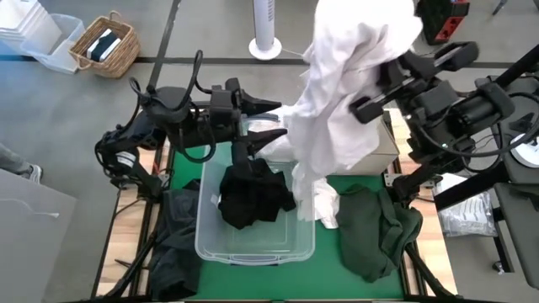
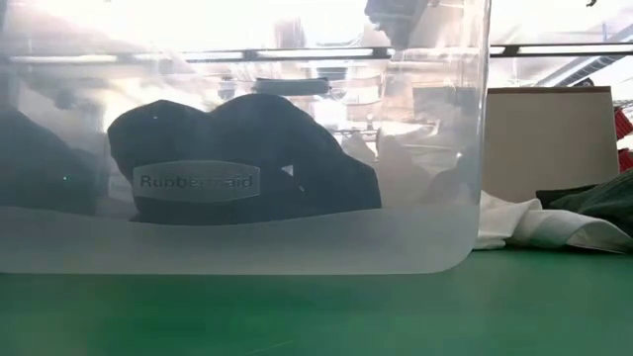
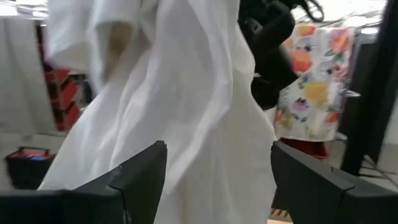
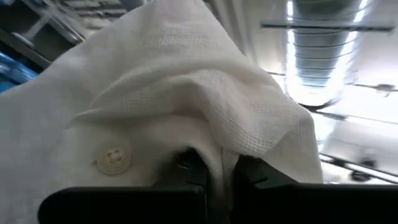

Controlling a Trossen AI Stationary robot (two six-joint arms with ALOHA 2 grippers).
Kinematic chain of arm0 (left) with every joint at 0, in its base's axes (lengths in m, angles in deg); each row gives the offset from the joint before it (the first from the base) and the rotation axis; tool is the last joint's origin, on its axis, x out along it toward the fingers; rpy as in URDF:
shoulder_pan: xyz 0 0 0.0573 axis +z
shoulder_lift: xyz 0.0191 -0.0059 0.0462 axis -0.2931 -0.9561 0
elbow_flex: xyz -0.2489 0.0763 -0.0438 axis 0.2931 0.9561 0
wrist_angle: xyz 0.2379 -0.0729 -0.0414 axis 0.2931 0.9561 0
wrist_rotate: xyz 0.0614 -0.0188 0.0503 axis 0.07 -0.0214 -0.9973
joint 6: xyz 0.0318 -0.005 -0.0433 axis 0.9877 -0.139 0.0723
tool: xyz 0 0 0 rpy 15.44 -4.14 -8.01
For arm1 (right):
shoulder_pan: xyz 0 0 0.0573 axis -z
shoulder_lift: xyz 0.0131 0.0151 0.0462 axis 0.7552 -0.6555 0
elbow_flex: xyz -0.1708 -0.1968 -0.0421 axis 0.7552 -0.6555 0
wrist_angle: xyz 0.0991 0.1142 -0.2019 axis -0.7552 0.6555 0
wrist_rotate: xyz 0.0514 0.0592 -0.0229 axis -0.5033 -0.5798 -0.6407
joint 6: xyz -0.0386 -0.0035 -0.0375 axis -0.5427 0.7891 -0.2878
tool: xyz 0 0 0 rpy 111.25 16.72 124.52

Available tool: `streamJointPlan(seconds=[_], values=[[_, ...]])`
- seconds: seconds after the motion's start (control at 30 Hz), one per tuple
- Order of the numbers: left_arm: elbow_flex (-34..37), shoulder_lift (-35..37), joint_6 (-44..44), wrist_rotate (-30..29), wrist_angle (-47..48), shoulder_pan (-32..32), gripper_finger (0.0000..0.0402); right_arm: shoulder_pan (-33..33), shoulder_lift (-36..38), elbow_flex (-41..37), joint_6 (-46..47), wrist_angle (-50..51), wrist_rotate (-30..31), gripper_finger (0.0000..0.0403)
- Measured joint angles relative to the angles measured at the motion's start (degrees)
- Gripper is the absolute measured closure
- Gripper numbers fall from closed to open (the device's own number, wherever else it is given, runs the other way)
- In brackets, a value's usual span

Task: Sort clothes
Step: Put the white polo shirt into the laundry organizer

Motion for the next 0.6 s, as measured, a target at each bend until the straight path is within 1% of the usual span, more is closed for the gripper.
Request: streamJointPlan(seconds=[0.13,0.3,0.47,0.6], values=[[0.0,1.02,0.01,-3.06,3.16,0.0,0.0138,0.46,0.0,0.16,-9.11,-5.45,1.03,0.0387],[0.0,1.75,-0.01,-3.54,7.2,0.0,0.0138,2.05,-0.13,0.16,-20.36,-11.83,3.19,0.0387],[0.0,2.18,-0.01,-3.56,9.42,0.0,0.0138,5.01,-0.13,0.16,-25.1,-13.07,5.3,0.0387],[0.0,2.29,-0.01,-3.54,10.67,0.0,0.0138,8.68,-0.19,0.16,-29.13,-13.92,6.96,0.0387]])
